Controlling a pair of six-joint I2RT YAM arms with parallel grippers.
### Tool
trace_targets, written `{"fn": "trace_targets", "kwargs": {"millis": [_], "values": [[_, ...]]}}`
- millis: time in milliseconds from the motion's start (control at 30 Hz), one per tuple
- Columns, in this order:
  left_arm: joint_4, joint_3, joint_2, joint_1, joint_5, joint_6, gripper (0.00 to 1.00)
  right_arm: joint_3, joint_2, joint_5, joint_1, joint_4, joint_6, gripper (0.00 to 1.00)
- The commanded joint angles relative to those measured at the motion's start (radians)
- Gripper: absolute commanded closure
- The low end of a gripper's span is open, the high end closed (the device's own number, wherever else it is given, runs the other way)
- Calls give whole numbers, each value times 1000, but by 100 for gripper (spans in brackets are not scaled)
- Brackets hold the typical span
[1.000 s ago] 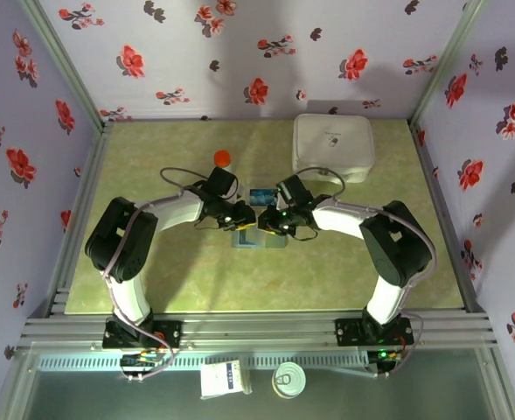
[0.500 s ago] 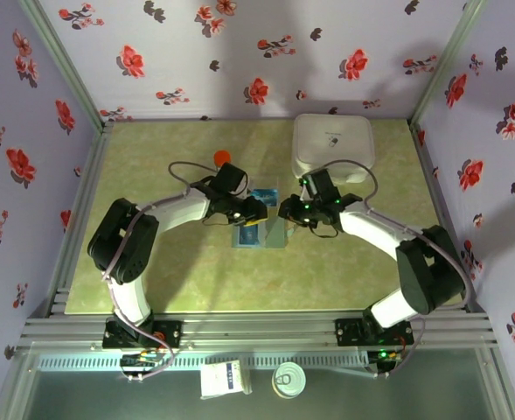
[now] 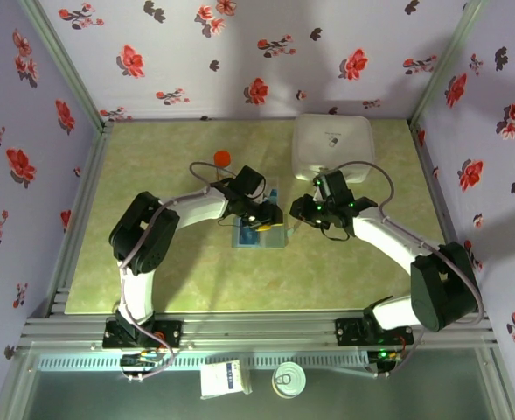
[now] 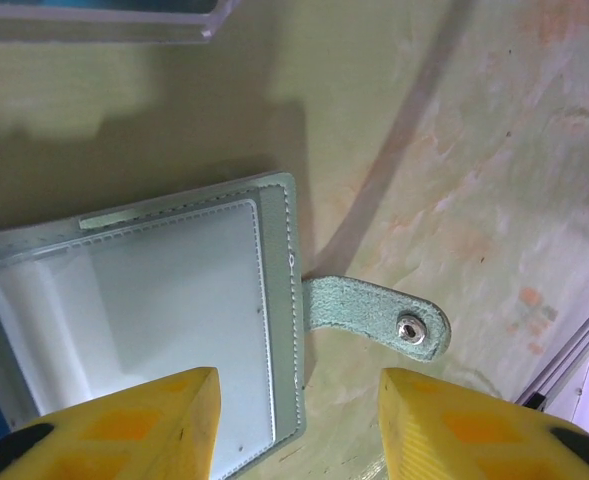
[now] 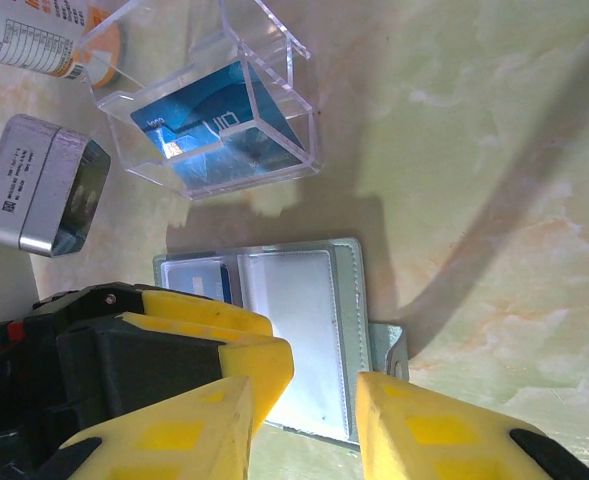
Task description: Take the credit cards out of the card holder
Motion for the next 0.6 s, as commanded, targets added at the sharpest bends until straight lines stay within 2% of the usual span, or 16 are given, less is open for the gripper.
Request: {"fn": "trace_targets", "kwargs": {"millis": [0,233,567], "values": [[-25,35,-10,0,10,-2,54,-9,-7,-27,-4,-2,0,67],[-41,-27,-104,55,-27,23,55,41,68,-50,48,23,14,69],[-30,-201,-225,181,-42,58,59,178,259,-76,166,49,19,73]]}}
